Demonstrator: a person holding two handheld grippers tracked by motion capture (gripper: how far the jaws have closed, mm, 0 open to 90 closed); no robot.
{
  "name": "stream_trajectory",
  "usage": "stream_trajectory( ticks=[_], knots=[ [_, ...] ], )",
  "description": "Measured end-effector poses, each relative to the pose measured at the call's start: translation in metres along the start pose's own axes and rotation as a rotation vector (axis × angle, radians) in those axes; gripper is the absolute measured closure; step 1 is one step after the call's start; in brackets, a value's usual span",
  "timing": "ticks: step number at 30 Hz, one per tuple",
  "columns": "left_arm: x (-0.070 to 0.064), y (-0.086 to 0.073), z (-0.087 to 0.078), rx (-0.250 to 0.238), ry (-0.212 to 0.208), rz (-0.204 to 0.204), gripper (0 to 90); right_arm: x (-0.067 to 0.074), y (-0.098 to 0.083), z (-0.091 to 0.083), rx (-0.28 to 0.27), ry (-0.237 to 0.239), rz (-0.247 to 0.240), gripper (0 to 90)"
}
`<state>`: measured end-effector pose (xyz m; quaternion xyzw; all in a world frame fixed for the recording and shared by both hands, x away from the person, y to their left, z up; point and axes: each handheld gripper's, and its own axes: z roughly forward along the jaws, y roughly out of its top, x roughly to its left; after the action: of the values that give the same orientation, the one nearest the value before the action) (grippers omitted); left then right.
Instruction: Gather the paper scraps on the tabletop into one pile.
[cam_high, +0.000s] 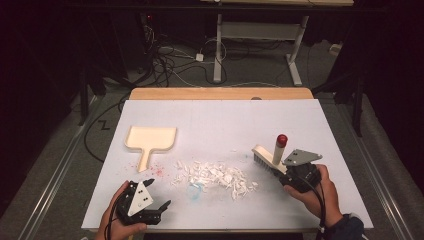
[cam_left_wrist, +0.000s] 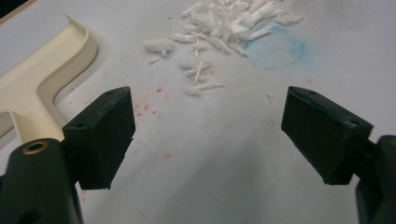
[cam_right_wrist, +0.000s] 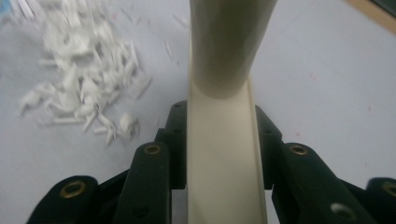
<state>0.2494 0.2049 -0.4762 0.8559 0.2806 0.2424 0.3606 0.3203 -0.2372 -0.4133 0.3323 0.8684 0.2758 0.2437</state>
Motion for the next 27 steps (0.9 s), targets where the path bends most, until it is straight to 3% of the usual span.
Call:
stream_trajectory(
  ticks=[3,4,7,8,9,11,13,14,17,19,20,27],
  knots=[
    [-0.001,0.002,0.001,-0.001,-0.005,0.007,16.4,0.012,-0.001,0.006,0.008,0.020,0.012,68.1],
    [-0.001,0.002,0.002,0.001,-0.008,0.010,16.4,0.024,0.006,0.011,0.009,-0.003,-0.005,68.1],
    [-0.001,0.001,0.004,0.005,-0.015,0.010,16.4,0.042,0.019,0.024,0.013,-0.007,-0.035,68.1],
    [0.000,0.001,0.004,0.006,-0.015,0.008,16.4,0.042,0.019,0.024,0.013,-0.007,-0.035,68.1],
    [0.000,0.001,0.004,0.004,-0.016,0.006,16.4,0.052,0.030,0.030,-0.002,0.012,-0.036,68.1],
    [0.000,0.001,0.004,0.001,-0.020,0.005,16.4,0.057,0.035,0.033,-0.014,0.019,-0.045,68.1],
    [0.001,0.001,0.005,0.001,-0.020,0.002,16.4,0.066,0.049,0.039,-0.054,0.067,-0.032,68.2],
    [0.001,0.001,0.005,0.000,-0.020,0.000,16.4,0.069,0.053,0.041,-0.064,0.069,-0.041,68.2],
    [0.001,0.001,0.005,-0.003,-0.020,-0.001,16.4,0.067,0.059,0.040,-0.104,0.089,-0.017,68.2],
    [0.001,0.000,0.004,-0.001,-0.018,0.001,16.4,0.065,0.059,0.037,-0.111,0.075,-0.019,68.2],
    [0.001,0.000,0.004,-0.001,-0.017,0.001,16.4,0.058,0.057,0.028,-0.133,0.067,-0.010,68.2],
    [0.001,0.000,0.003,0.002,-0.007,-0.002,16.4,0.031,0.037,-0.004,-0.169,0.123,0.042,68.2]
  ],
)
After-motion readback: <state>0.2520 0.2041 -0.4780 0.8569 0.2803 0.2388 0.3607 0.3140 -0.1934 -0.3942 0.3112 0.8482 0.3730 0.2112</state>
